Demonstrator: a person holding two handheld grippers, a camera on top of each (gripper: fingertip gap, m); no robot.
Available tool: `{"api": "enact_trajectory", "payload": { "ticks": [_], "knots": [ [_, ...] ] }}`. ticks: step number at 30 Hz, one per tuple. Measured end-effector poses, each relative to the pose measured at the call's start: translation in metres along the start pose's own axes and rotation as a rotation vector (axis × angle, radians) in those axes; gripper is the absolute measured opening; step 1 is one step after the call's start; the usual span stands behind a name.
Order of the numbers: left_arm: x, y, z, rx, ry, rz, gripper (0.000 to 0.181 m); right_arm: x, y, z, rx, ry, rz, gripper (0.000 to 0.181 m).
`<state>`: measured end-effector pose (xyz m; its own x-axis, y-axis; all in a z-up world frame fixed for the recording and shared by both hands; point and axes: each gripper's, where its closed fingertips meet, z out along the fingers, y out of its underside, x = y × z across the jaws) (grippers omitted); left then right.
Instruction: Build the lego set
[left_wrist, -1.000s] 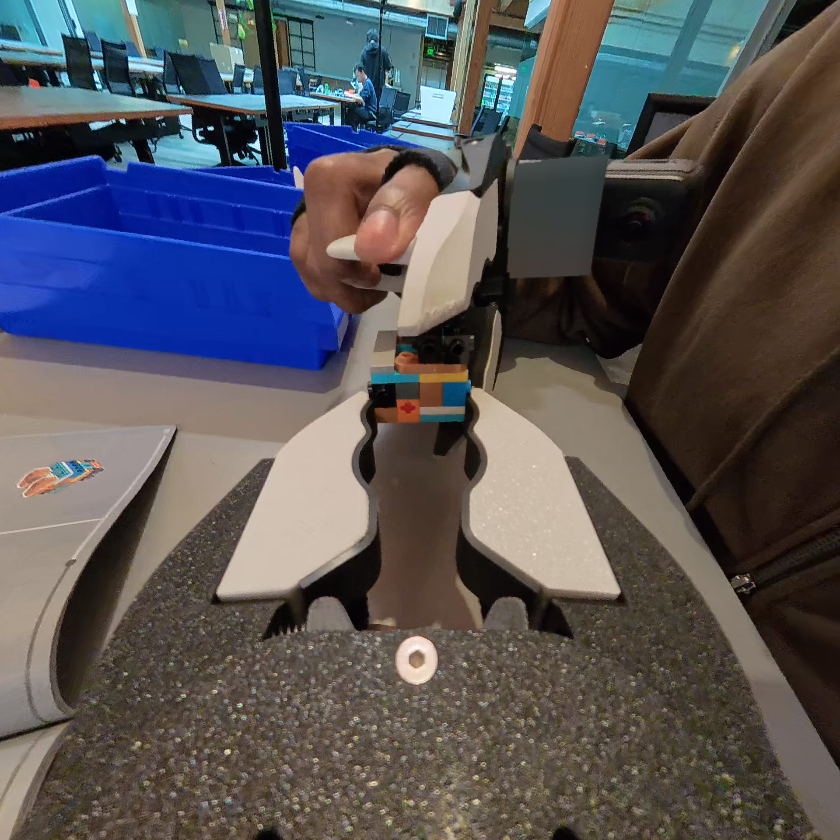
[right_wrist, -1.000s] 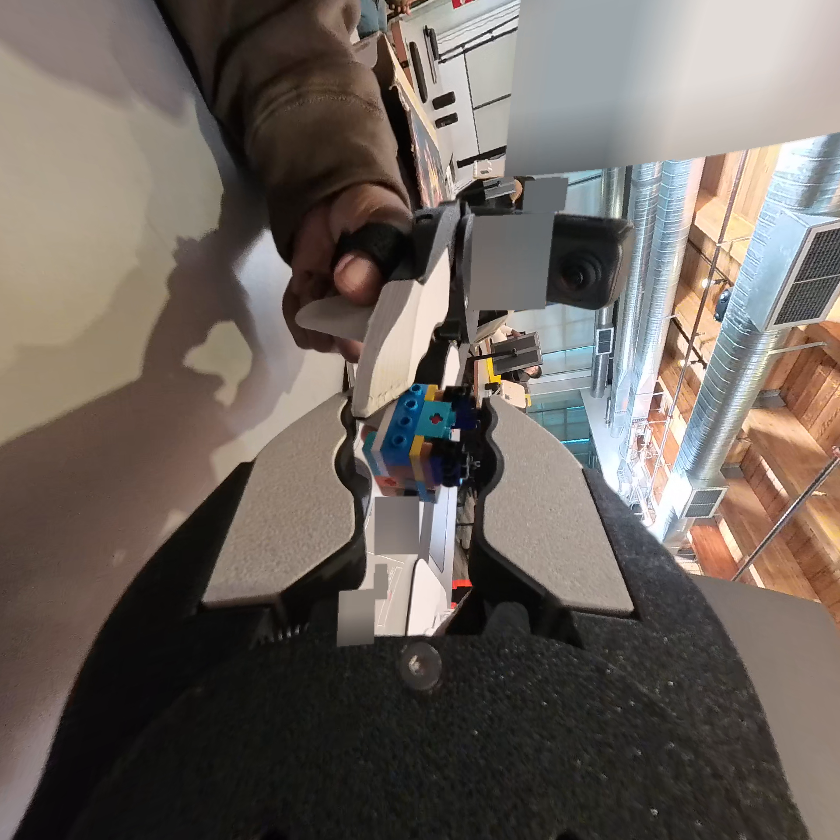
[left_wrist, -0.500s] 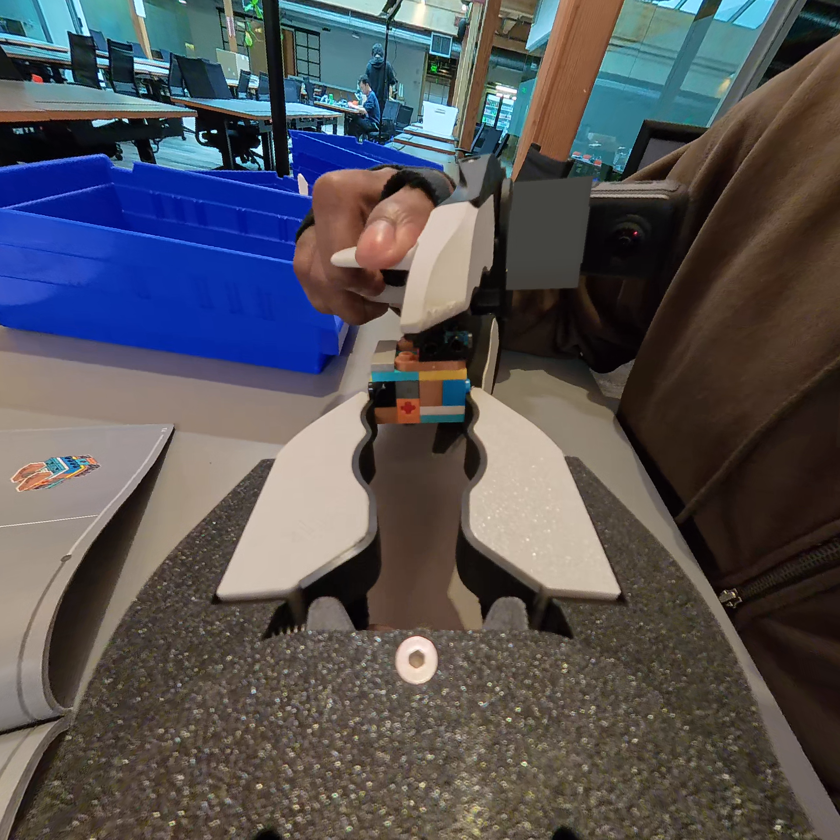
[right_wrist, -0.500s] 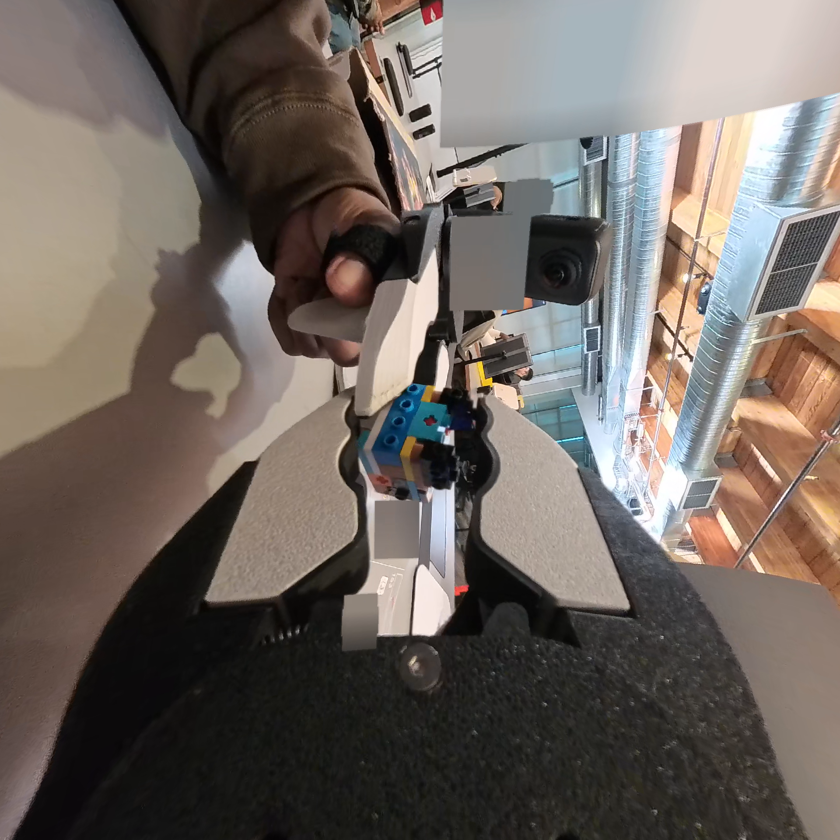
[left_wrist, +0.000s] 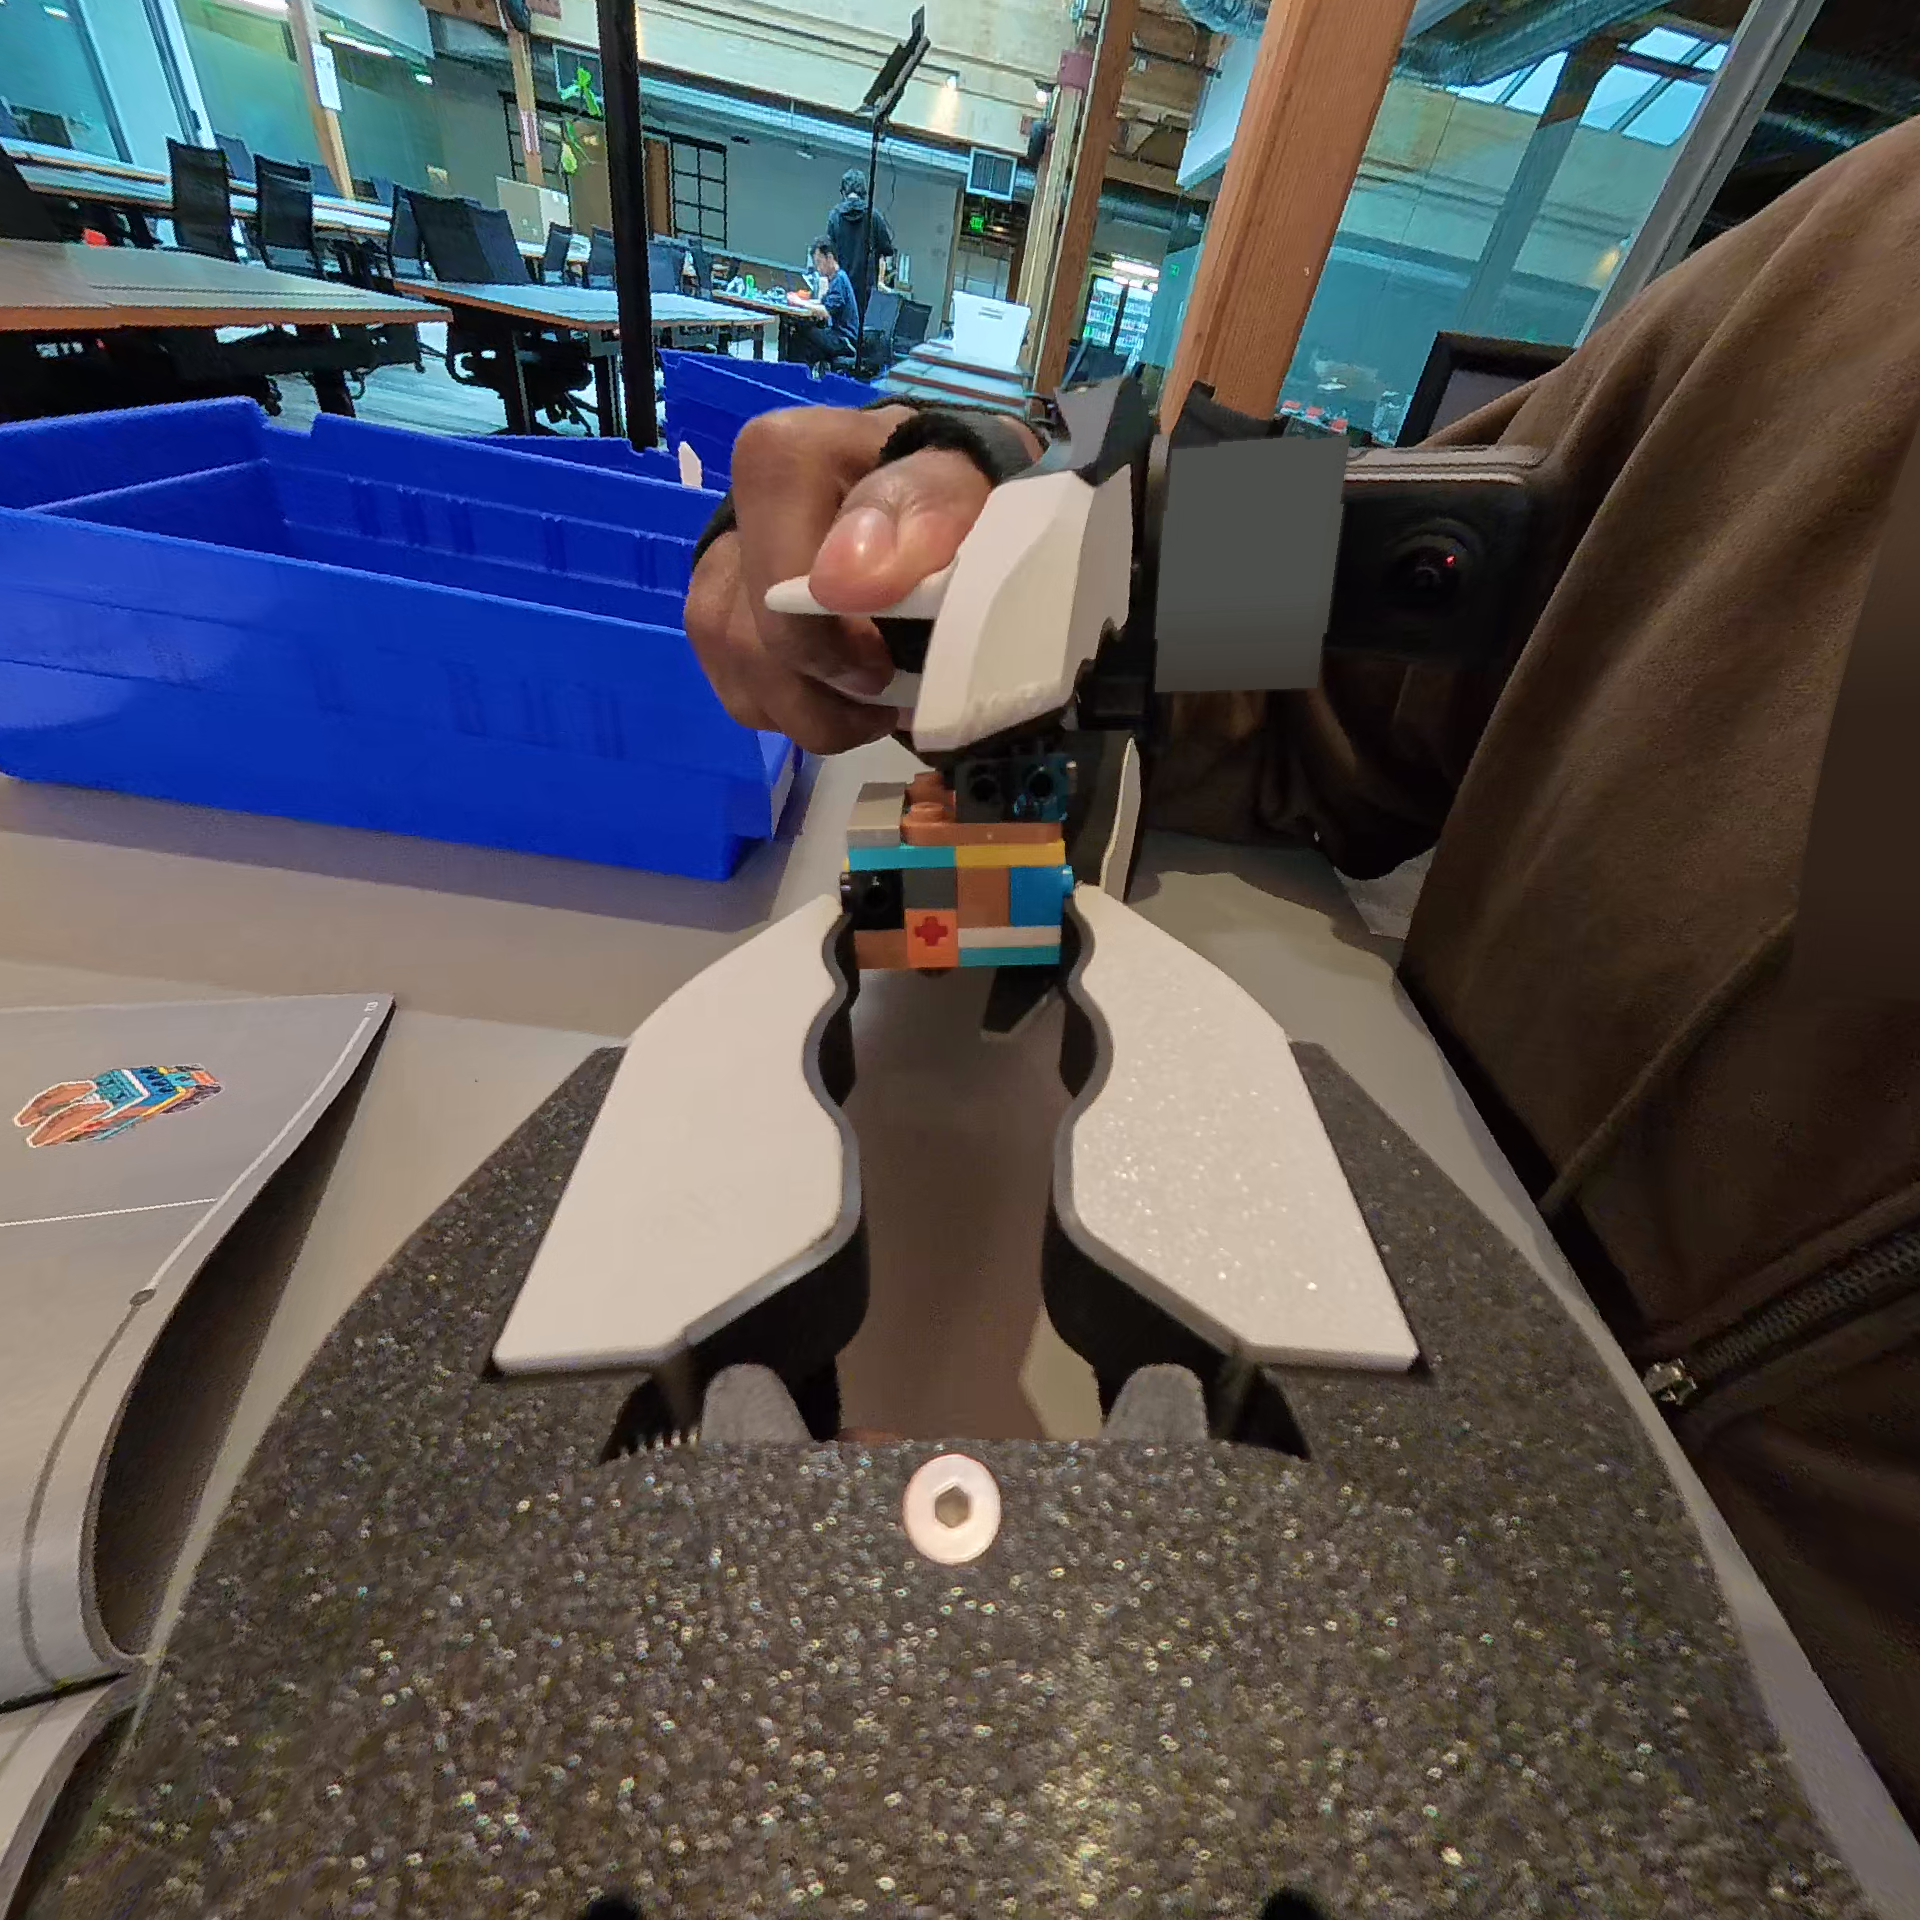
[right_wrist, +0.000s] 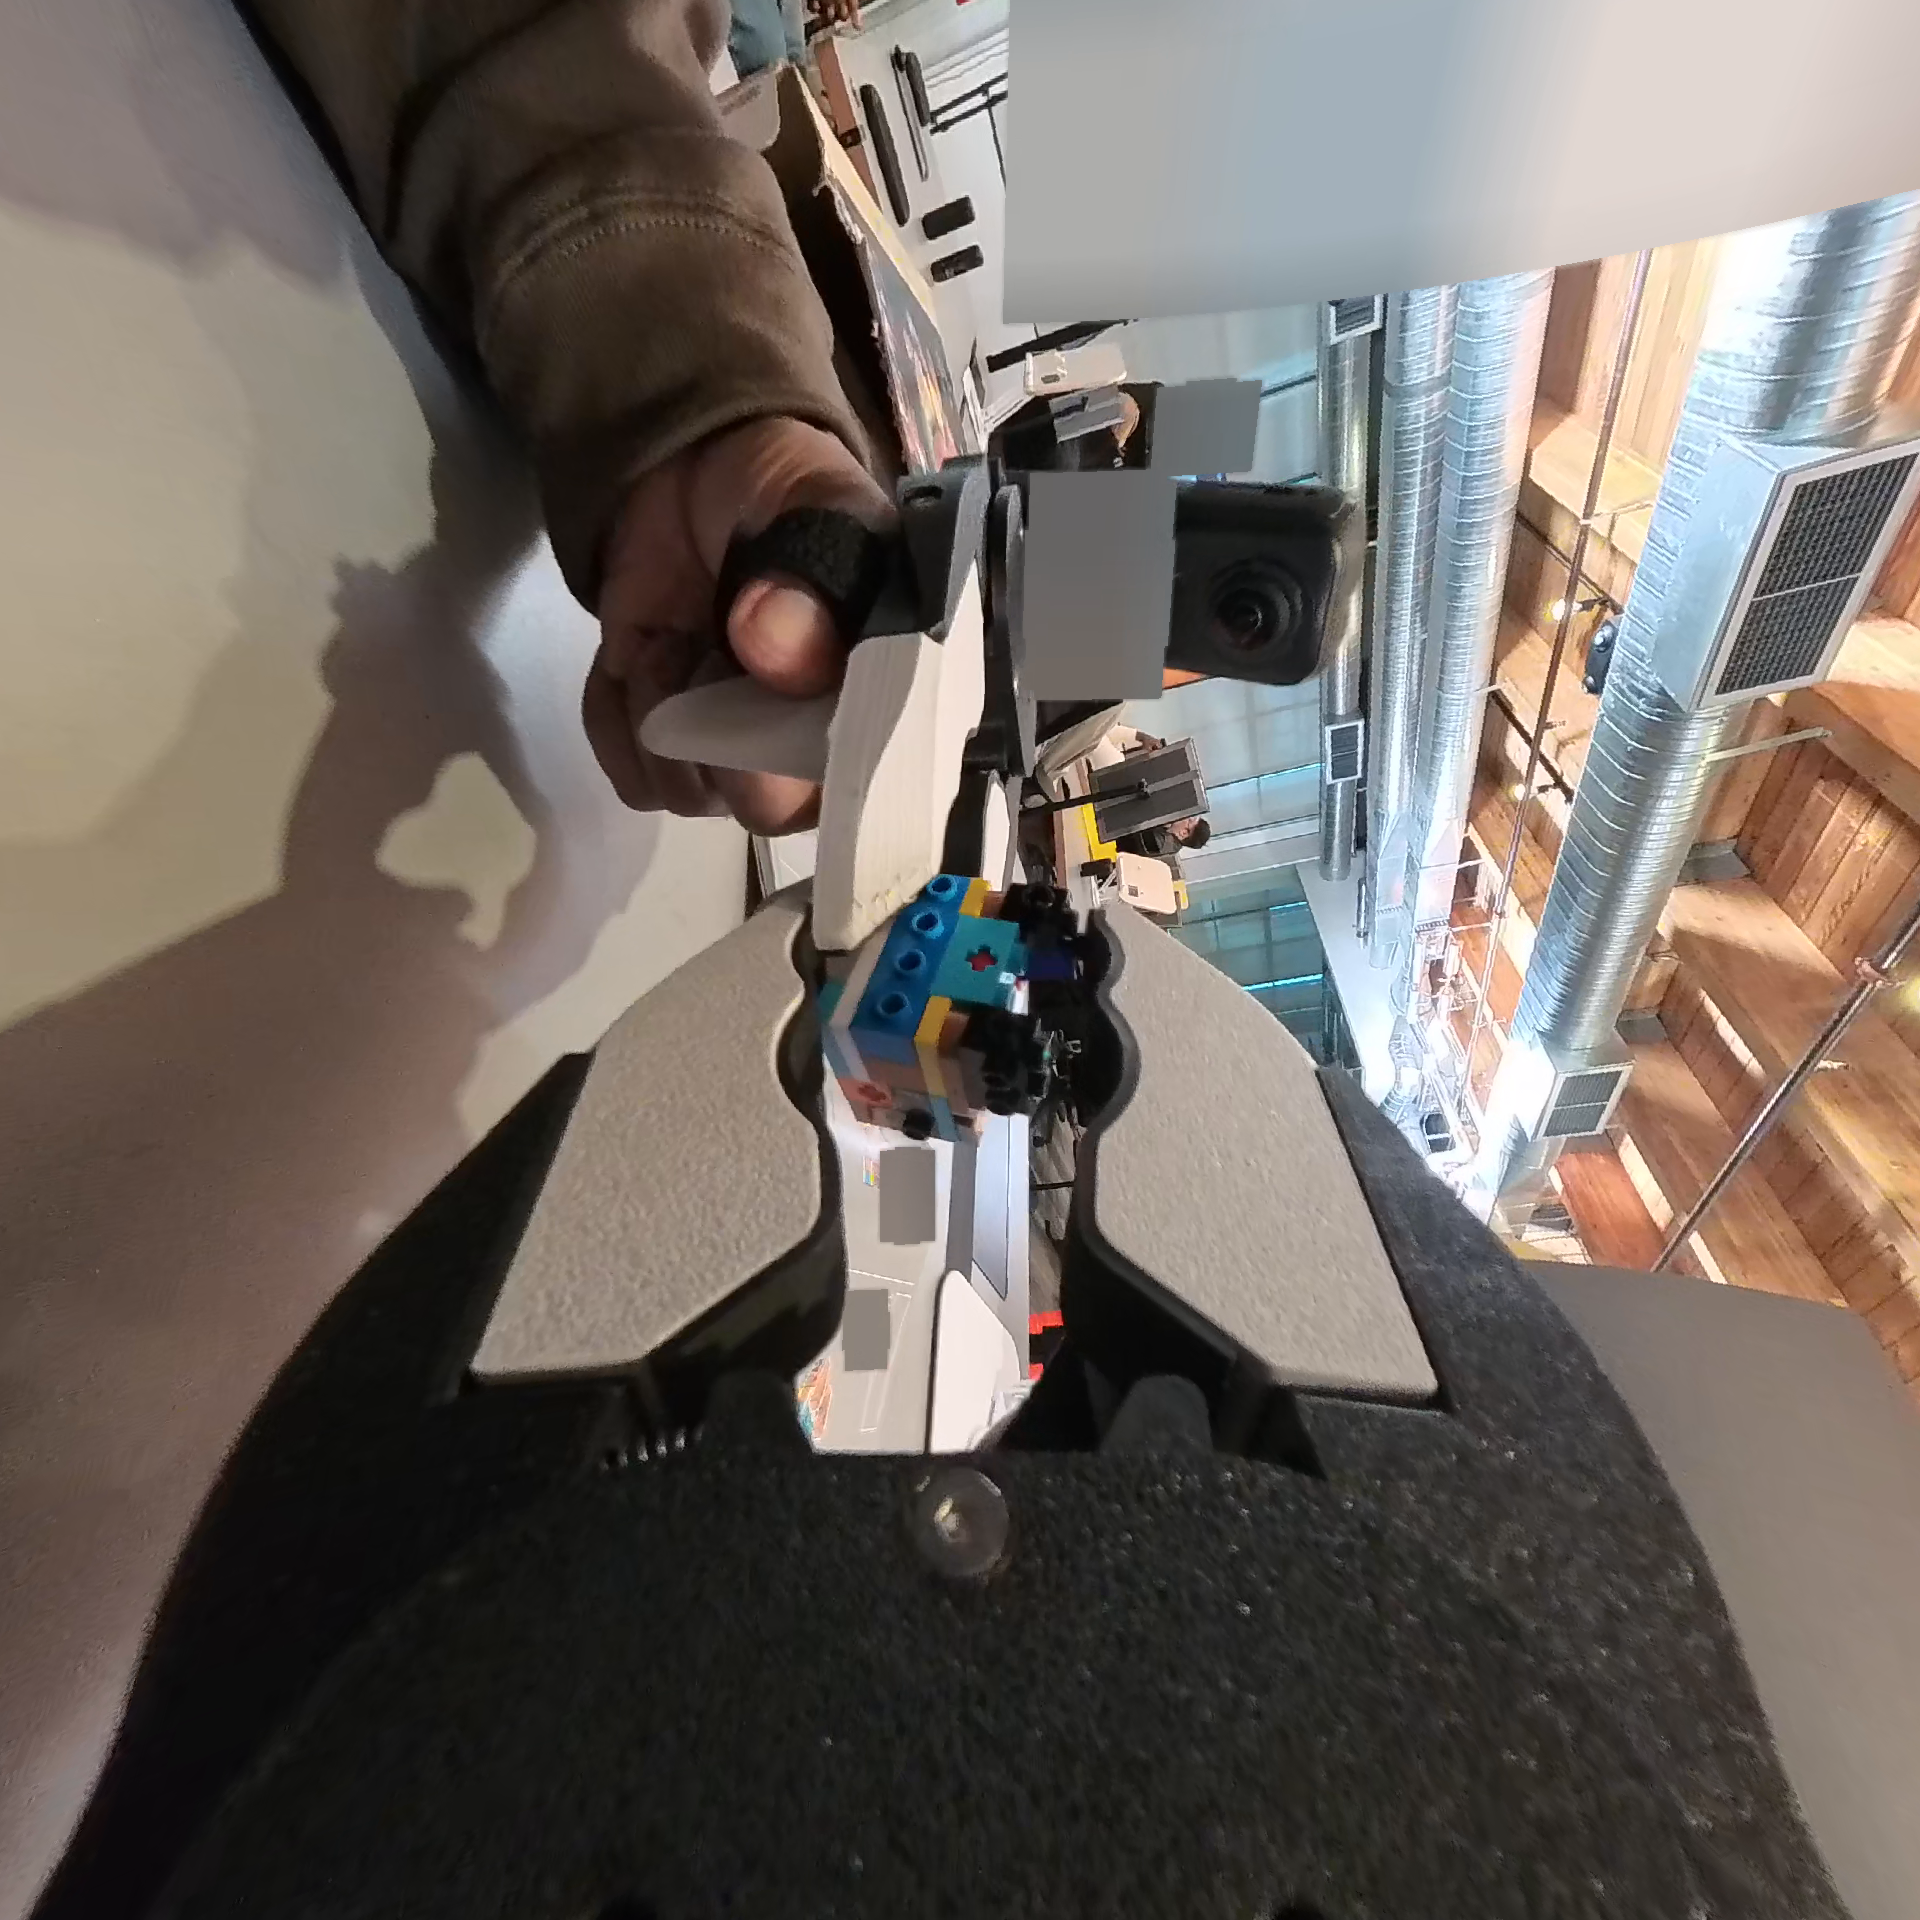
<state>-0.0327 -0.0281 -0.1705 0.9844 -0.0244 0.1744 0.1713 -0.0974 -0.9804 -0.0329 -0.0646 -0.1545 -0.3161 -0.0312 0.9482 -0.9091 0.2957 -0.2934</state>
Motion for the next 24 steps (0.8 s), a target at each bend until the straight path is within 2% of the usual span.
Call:
{"api": "enact_trajectory", "payload": {
  "ticks": [24],
  "knots": [
    [0.0, -0.0048, -0.0002, 0.045, 0.002, -0.016, 0.036, 0.0038, -0.0001, -0.0023, 0.008, 0.007, 0.025, 0.045]
  ]
}}
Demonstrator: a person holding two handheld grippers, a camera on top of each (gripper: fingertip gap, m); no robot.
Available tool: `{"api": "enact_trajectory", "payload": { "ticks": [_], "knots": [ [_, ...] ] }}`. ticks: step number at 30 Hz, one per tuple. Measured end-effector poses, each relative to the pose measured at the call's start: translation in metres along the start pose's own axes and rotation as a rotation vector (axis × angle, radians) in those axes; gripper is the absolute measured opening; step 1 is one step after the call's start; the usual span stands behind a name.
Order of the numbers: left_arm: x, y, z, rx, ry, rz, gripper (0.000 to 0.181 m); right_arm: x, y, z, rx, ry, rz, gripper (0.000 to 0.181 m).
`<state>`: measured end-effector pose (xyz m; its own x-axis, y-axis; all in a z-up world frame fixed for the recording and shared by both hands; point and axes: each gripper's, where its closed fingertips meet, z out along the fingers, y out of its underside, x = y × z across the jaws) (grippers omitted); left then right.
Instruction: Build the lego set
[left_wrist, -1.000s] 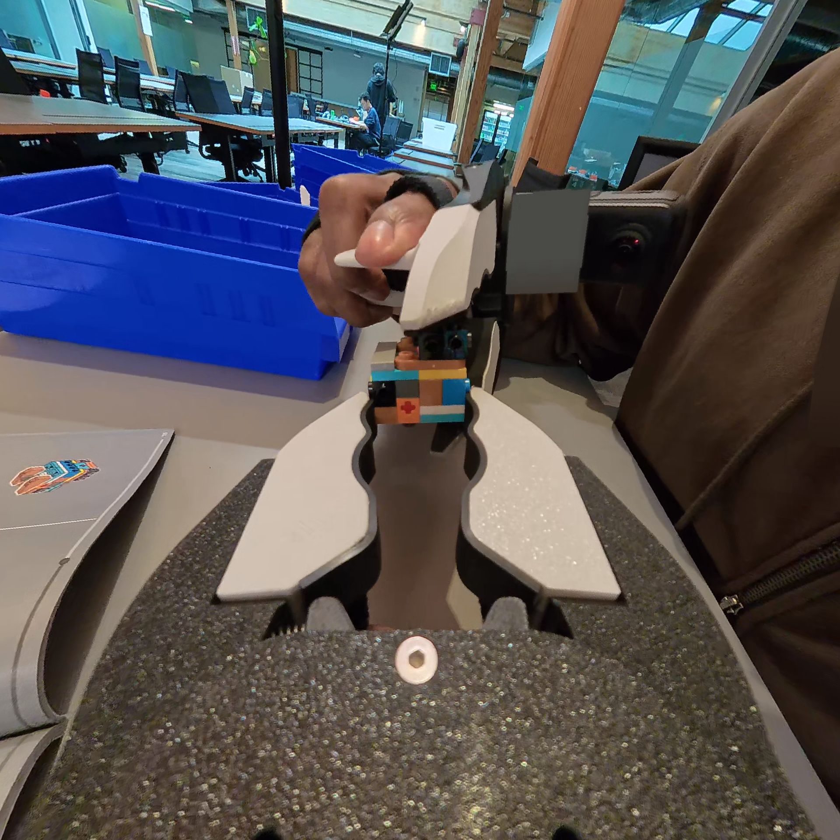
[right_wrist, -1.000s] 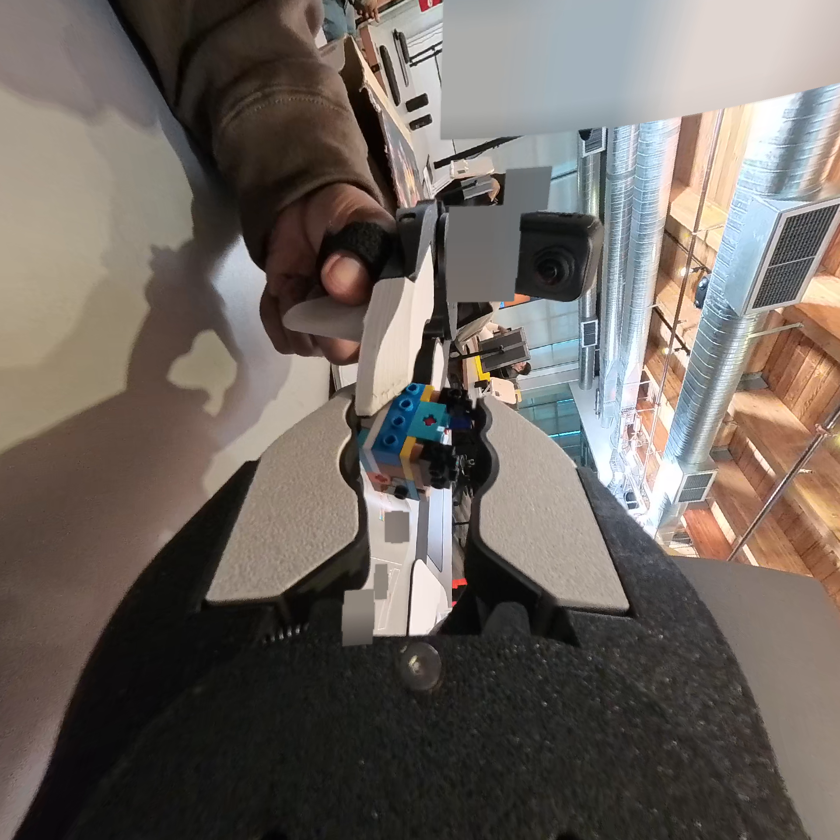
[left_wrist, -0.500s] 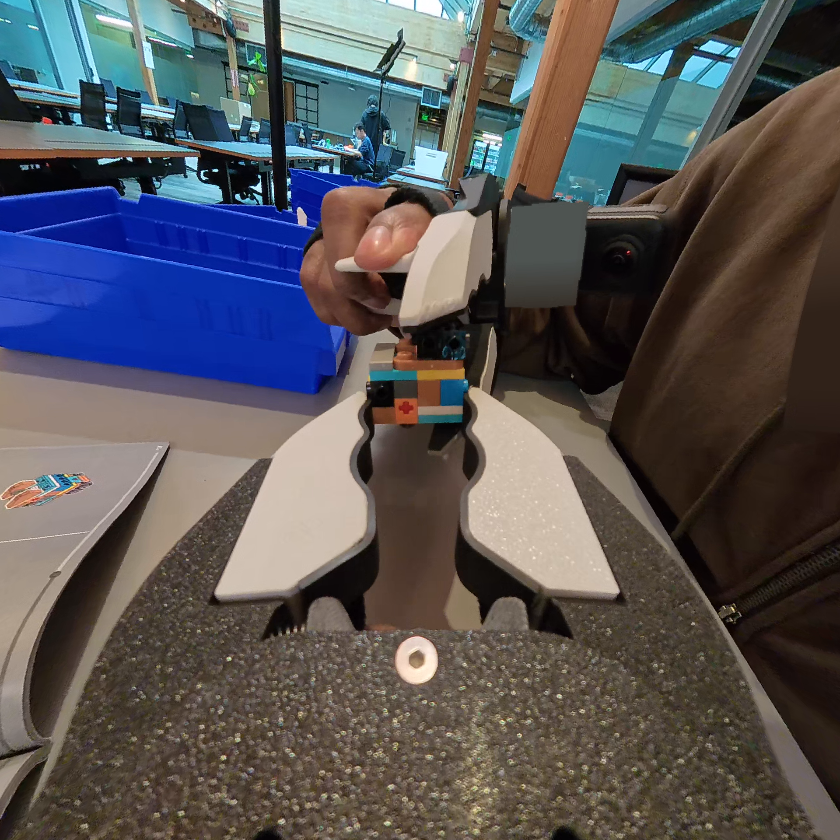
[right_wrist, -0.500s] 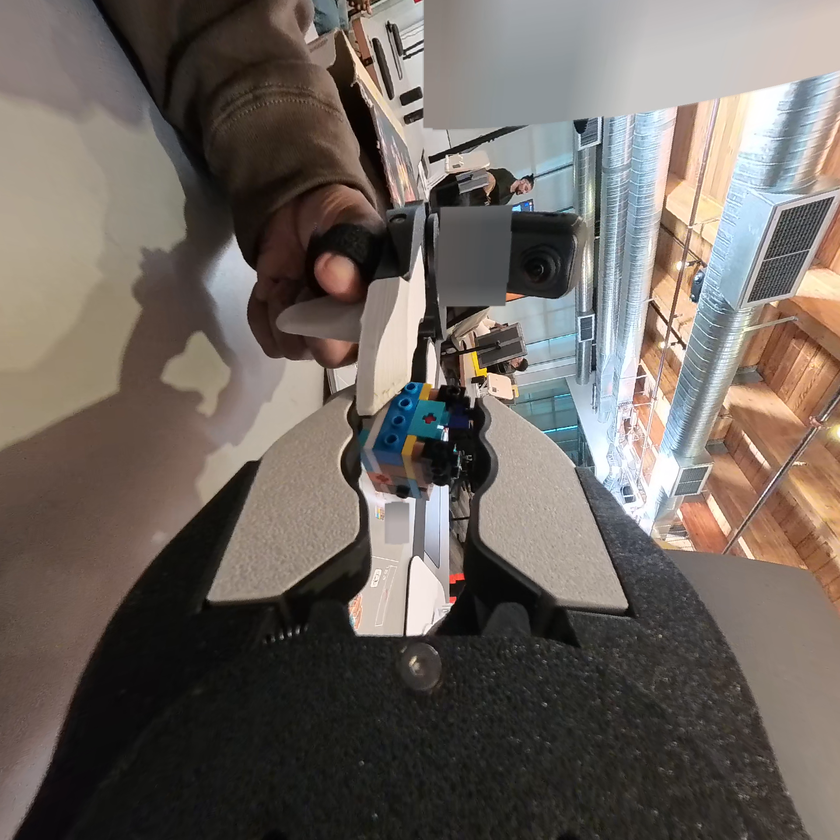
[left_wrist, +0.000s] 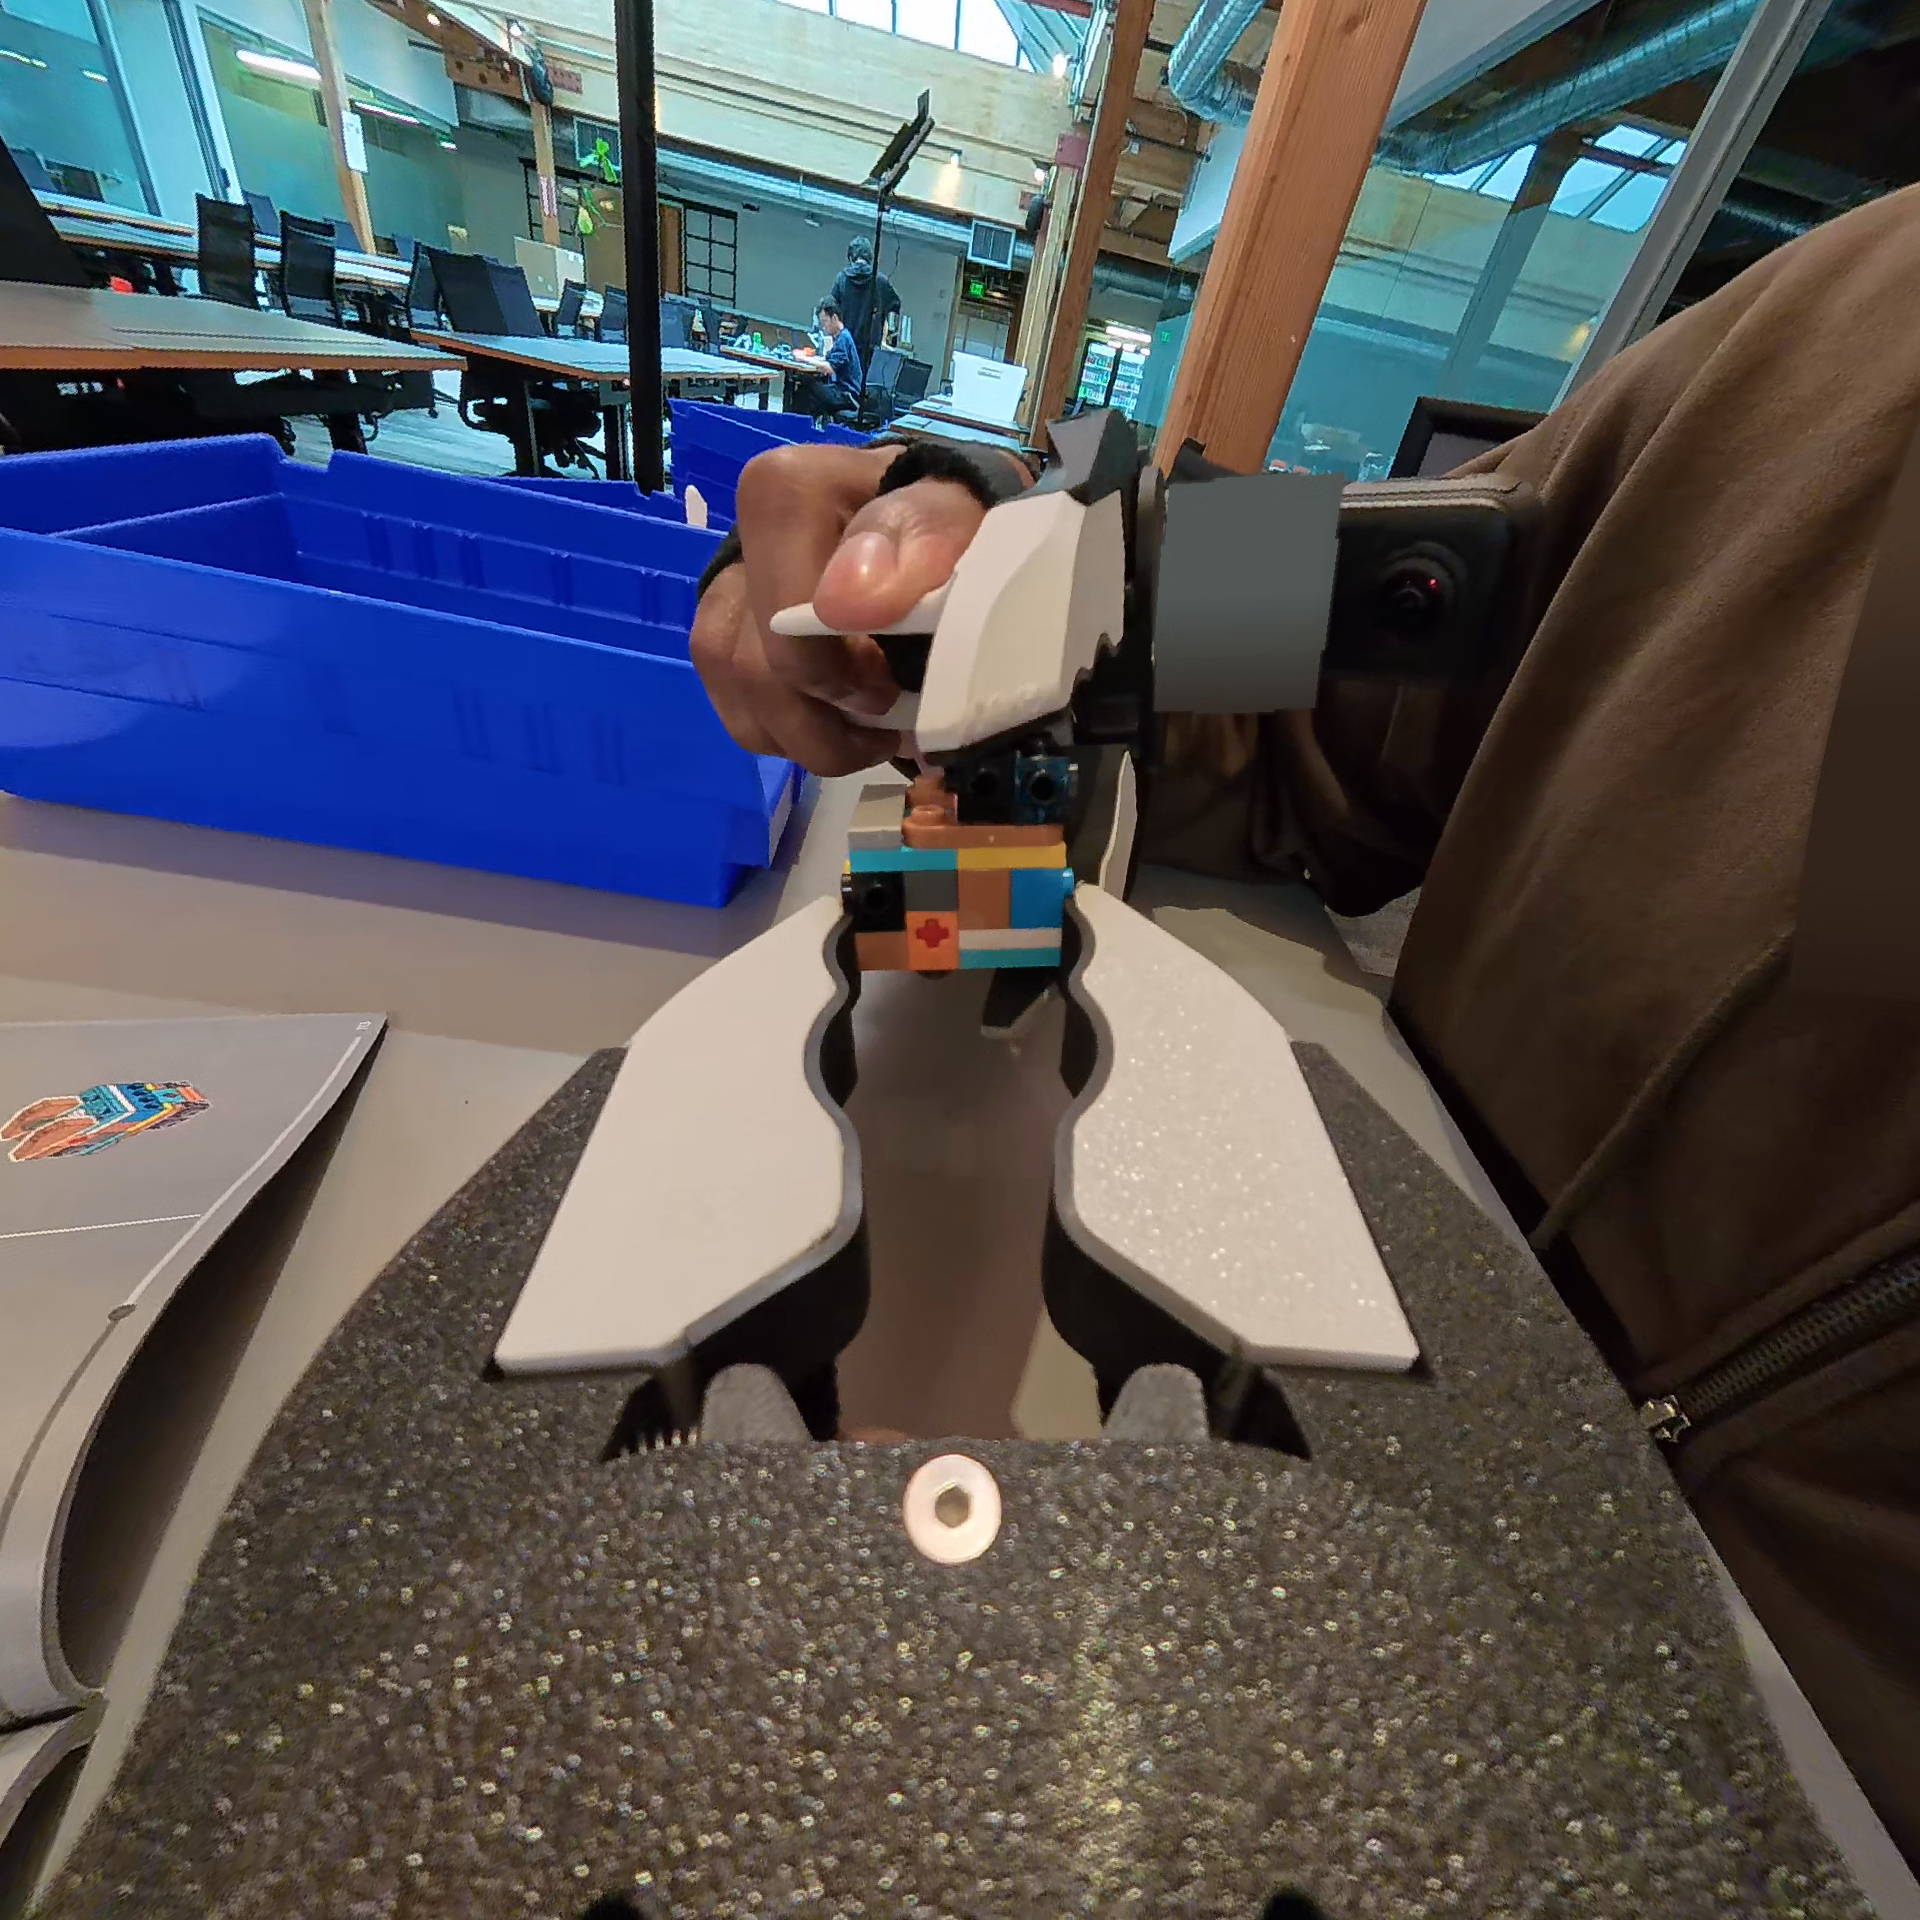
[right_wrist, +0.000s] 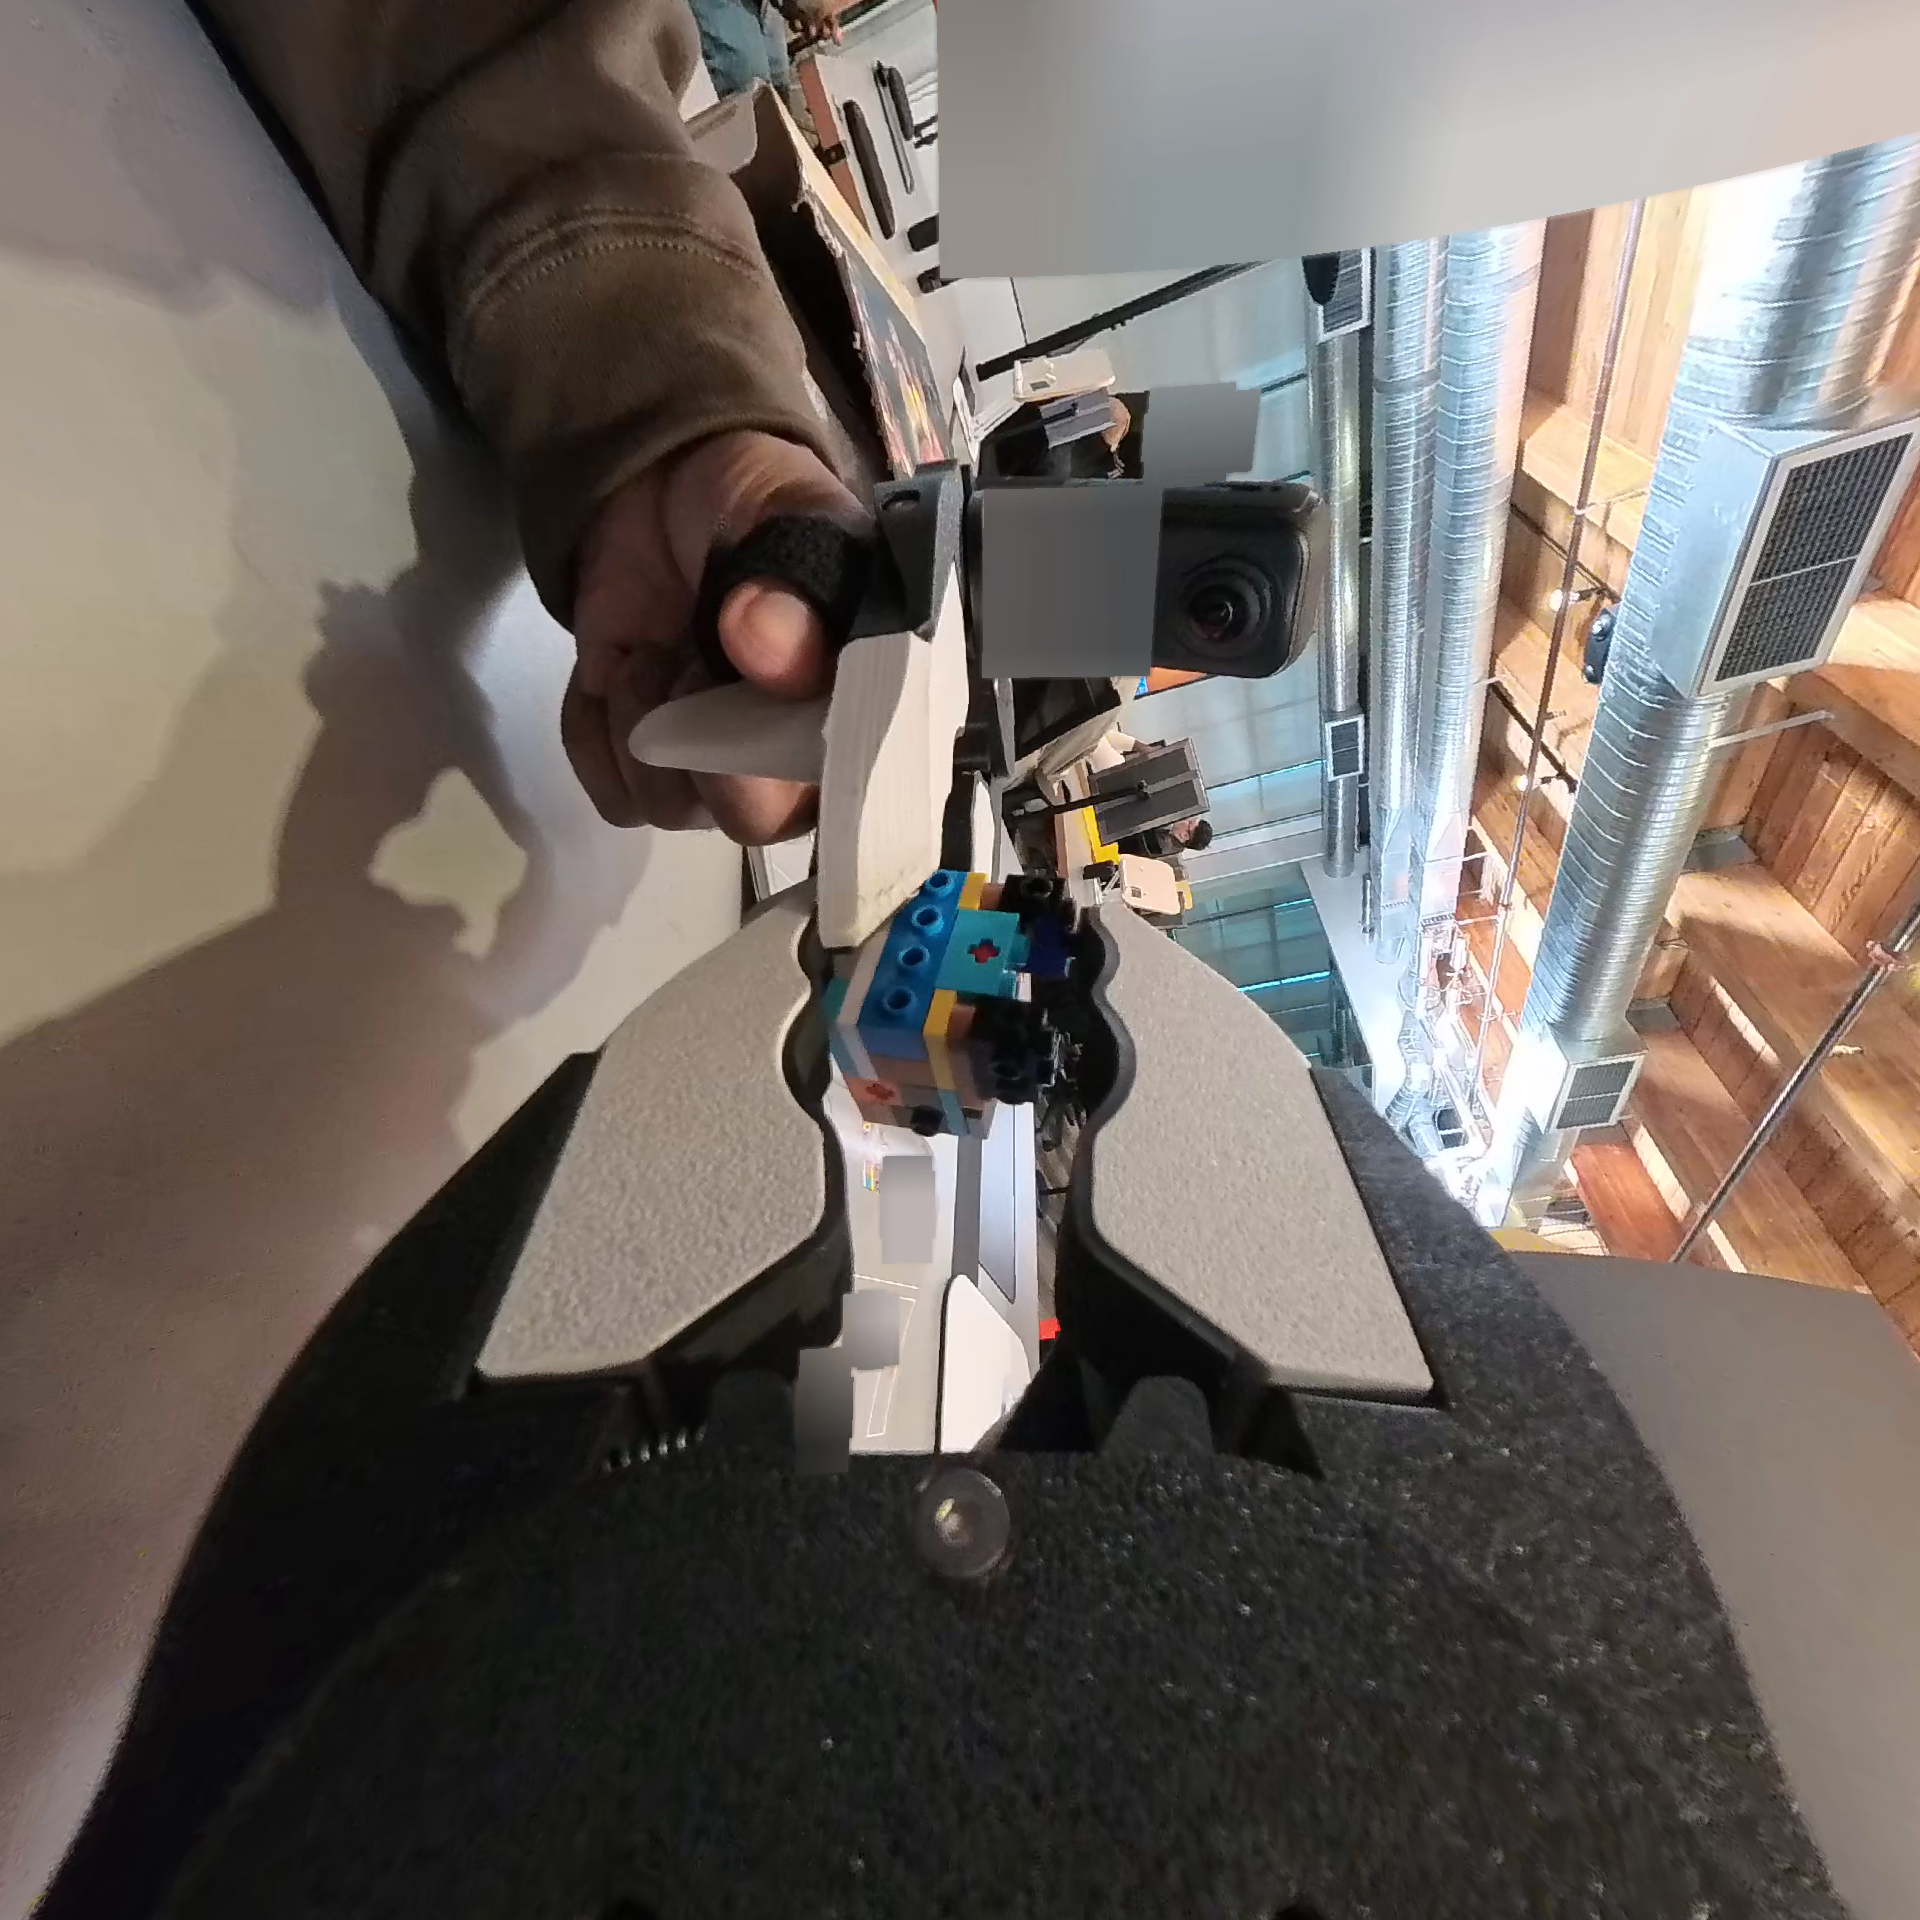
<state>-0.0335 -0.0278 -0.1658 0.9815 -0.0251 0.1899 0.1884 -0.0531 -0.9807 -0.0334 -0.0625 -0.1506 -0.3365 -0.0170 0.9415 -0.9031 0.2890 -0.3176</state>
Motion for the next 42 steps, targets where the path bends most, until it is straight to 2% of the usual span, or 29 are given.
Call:
{"api": "enact_trajectory", "payload": {
  "ticks": [26, 33, 42],
  "knots": [
    [-0.003, 0.003, 0.001, -0.001, -0.002, -0.042, 0.036, -0.003, 0.004, -0.001, 0.015, -0.014, 0.067, 0.043],
    [-0.005, 0.0, 0.0, 0.029, -0.005, -0.052, 0.036, 0.001, 0.006, 0.0, 0.003, 0.03, 0.091, 0.044],
    [-0.009, -0.009, -0.006, 0.098, -0.039, 0.002, 0.036, 0.008, 0.011, -0.002, 0.02, 0.07, 0.185, 0.059]
  ]
}}
